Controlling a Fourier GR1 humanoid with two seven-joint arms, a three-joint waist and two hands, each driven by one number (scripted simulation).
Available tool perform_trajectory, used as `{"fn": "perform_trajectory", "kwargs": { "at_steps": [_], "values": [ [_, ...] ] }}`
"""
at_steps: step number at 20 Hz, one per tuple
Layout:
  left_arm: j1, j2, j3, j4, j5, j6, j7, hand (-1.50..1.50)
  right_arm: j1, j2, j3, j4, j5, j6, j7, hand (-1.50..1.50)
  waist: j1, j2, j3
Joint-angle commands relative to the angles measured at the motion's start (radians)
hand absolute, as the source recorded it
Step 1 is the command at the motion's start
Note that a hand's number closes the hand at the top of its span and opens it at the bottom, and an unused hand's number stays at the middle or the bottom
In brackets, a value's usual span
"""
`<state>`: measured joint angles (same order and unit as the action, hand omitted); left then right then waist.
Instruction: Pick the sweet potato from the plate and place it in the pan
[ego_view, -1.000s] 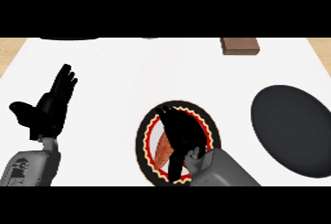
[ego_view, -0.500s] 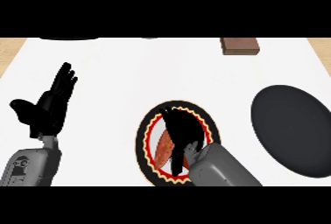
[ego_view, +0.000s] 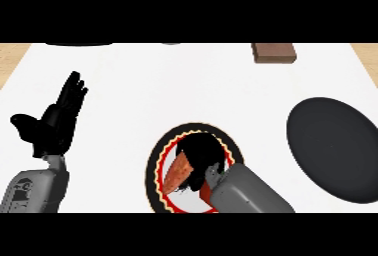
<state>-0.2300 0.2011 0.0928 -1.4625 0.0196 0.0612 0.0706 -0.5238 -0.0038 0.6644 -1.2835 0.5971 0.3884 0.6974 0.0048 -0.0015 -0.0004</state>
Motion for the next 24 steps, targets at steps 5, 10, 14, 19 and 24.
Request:
{"fn": "perform_trajectory", "kwargs": {
  "at_steps": [5, 10, 14, 19, 24],
  "values": [
    [0.013, -0.019, 0.008, 0.065, -0.020, -0.013, -0.077, 0.00, 0.034, 0.004, 0.063, 0.054, 0.051, -0.059, -0.087, 1.50, -0.001, 0.002, 0.000],
    [0.012, -0.052, -0.022, -0.010, -0.045, 0.034, -0.005, 0.00, 0.241, 0.003, 0.162, -0.235, 0.131, -0.072, 0.108, 1.50, -0.022, -0.005, 0.000],
    [0.057, -0.021, 0.016, -0.010, -0.010, -0.002, -0.026, 0.00, 0.412, -0.050, 0.284, -0.513, 0.226, -0.080, 0.310, 1.50, -0.030, -0.010, 0.000],
    [0.031, 0.013, 0.053, 0.029, 0.001, -0.014, -0.033, 0.00, 0.362, -0.104, 0.327, -0.678, 0.488, -0.215, 0.352, 1.50, -0.038, -0.013, -0.001],
    [0.026, -0.001, 0.030, -0.011, -0.003, -0.005, 0.026, 0.00, 0.362, -0.094, 0.328, -0.875, 0.638, -0.210, 0.405, 1.50, -0.037, -0.014, 0.000]
  ]
}}
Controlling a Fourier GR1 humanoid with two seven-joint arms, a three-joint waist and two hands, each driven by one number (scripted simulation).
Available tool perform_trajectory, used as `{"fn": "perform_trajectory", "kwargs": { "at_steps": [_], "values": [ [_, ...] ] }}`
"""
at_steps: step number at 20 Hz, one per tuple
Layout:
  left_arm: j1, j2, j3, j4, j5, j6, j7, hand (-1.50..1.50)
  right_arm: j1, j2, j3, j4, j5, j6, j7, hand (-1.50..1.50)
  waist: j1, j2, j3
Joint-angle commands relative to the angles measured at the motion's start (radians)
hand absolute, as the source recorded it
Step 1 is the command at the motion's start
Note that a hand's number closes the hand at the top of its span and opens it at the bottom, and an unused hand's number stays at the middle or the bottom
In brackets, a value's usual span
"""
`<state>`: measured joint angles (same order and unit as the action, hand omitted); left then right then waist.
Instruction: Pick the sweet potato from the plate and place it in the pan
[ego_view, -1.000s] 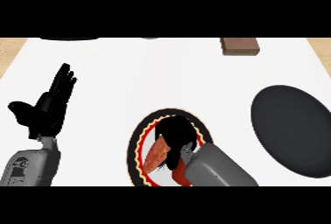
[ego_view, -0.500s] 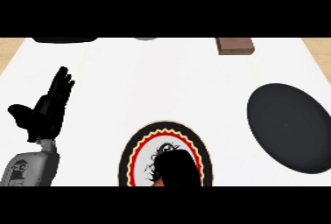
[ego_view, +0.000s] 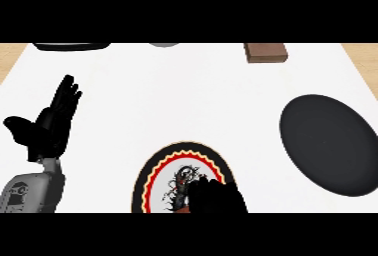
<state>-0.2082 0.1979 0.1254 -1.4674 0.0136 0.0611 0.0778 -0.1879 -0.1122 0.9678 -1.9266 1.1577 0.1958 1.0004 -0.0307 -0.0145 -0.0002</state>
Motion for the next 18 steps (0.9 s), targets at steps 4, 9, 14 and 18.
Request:
{"fn": "perform_trajectory", "kwargs": {
  "at_steps": [4, 9, 14, 18],
  "values": [
    [0.002, -0.020, -0.019, -0.052, -0.017, 0.029, 0.038, 0.00, 0.071, -0.040, -0.009, -0.351, 0.168, -0.013, 0.108, 1.50, 0.007, 0.004, 0.001],
    [-0.020, 0.015, 0.005, -0.007, 0.005, -0.015, 0.019, 0.00, 0.135, -0.083, -0.204, -0.532, 0.061, -0.033, 0.026, 1.50, 0.016, 0.014, 0.001],
    [-0.050, 0.024, 0.014, -0.003, 0.022, -0.034, 0.024, 0.00, 0.182, -0.070, -0.453, -0.518, -0.084, -0.159, -0.086, 1.50, 0.028, 0.020, 0.003],
    [-0.086, -0.001, -0.006, 0.000, -0.007, 0.007, 0.065, 0.00, 0.209, -0.138, -0.697, -0.470, -0.242, -0.163, -0.231, 1.50, 0.024, 0.020, 0.003]
  ]
}}
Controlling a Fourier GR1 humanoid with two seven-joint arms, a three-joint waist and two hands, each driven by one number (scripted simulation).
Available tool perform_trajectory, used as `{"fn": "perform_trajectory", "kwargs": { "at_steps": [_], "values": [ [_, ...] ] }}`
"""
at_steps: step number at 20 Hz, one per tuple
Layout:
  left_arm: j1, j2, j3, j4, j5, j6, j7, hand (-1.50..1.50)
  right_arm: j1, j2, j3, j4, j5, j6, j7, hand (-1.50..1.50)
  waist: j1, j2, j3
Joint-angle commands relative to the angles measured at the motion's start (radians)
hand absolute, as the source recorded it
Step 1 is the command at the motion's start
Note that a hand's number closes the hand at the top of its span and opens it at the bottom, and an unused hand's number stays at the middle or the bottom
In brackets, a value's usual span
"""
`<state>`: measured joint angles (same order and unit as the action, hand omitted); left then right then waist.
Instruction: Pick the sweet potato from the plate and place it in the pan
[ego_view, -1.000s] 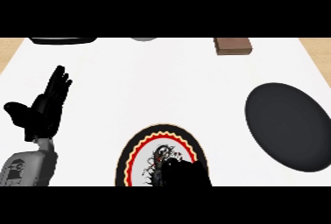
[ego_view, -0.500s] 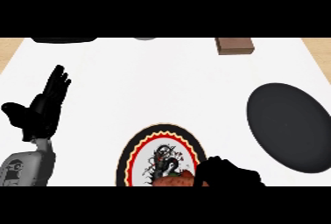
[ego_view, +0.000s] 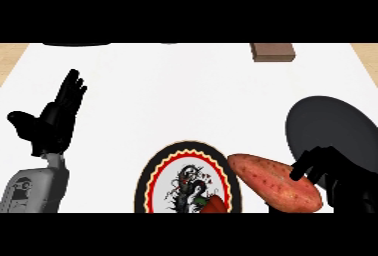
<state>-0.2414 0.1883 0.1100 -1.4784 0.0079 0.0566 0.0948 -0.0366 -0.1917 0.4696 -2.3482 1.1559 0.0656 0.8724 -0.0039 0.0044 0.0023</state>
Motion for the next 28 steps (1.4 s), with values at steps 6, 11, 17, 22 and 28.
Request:
{"fn": "perform_trajectory", "kwargs": {
  "at_steps": [6, 11, 17, 22, 28],
  "values": [
    [-0.046, 0.023, 0.029, 0.045, 0.029, -0.031, 0.004, 0.00, -0.031, -0.148, -0.524, 0.350, -0.430, -0.132, -0.393, 1.50, 0.008, 0.006, 0.001],
    [0.038, 0.003, -0.011, -0.028, -0.004, -0.019, -0.008, 0.00, -0.071, -0.255, -0.678, 0.694, -0.420, -0.241, -0.632, 1.50, 0.026, 0.003, 0.001],
    [-0.018, -0.002, -0.002, 0.004, -0.007, -0.008, 0.000, 0.00, -0.233, -0.298, -0.768, 1.136, -0.511, -0.323, -0.917, 1.50, 0.022, 0.003, 0.000],
    [-0.027, -0.017, -0.012, -0.004, -0.018, 0.009, 0.003, 0.00, -0.352, -0.247, -0.815, 1.392, -0.618, -0.321, -1.040, 1.50, 0.034, 0.005, 0.001],
    [-0.012, -0.033, -0.036, -0.018, -0.026, 0.007, 0.027, 0.00, -0.424, -0.259, -0.805, 1.625, -0.676, -0.078, -1.060, -1.50, 0.034, 0.003, 0.000]
  ]
}}
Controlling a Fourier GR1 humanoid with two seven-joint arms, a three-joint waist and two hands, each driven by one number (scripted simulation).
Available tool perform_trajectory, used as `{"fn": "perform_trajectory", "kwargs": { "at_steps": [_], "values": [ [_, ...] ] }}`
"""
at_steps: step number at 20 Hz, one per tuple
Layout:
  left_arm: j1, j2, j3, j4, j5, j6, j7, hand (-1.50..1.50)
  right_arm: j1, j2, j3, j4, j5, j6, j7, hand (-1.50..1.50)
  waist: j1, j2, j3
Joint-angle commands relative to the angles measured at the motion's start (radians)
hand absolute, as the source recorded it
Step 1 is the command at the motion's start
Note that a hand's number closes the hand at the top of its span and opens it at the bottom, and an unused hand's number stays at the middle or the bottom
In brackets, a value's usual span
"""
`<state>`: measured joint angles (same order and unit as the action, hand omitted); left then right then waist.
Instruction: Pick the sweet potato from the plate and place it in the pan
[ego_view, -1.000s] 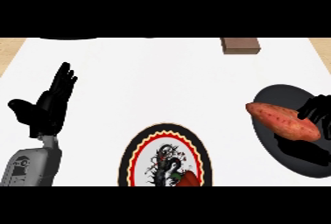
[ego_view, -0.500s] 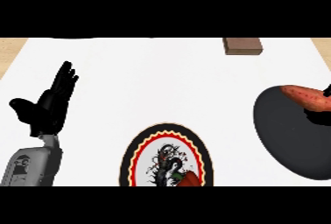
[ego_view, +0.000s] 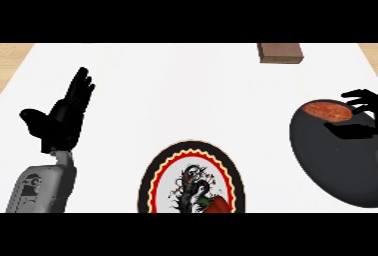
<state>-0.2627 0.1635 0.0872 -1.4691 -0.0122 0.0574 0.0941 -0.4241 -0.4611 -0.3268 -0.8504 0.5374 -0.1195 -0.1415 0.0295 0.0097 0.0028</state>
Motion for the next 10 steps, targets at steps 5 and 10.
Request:
{"fn": "perform_trajectory", "kwargs": {
  "at_steps": [5, 10],
  "values": [
    [0.052, 0.005, 0.026, 0.000, 0.011, -0.009, -0.031, 0.00, -0.074, -0.037, -0.051, 0.294, -0.075, 0.067, -0.274, -1.50, -0.017, -0.006, -0.002],
    [0.038, 0.028, 0.034, 0.015, 0.016, -0.032, -0.032, 0.00, -0.051, -0.031, -0.167, 0.264, -0.201, 0.042, -0.408, -1.50, -0.026, -0.009, -0.002]
  ]
}}
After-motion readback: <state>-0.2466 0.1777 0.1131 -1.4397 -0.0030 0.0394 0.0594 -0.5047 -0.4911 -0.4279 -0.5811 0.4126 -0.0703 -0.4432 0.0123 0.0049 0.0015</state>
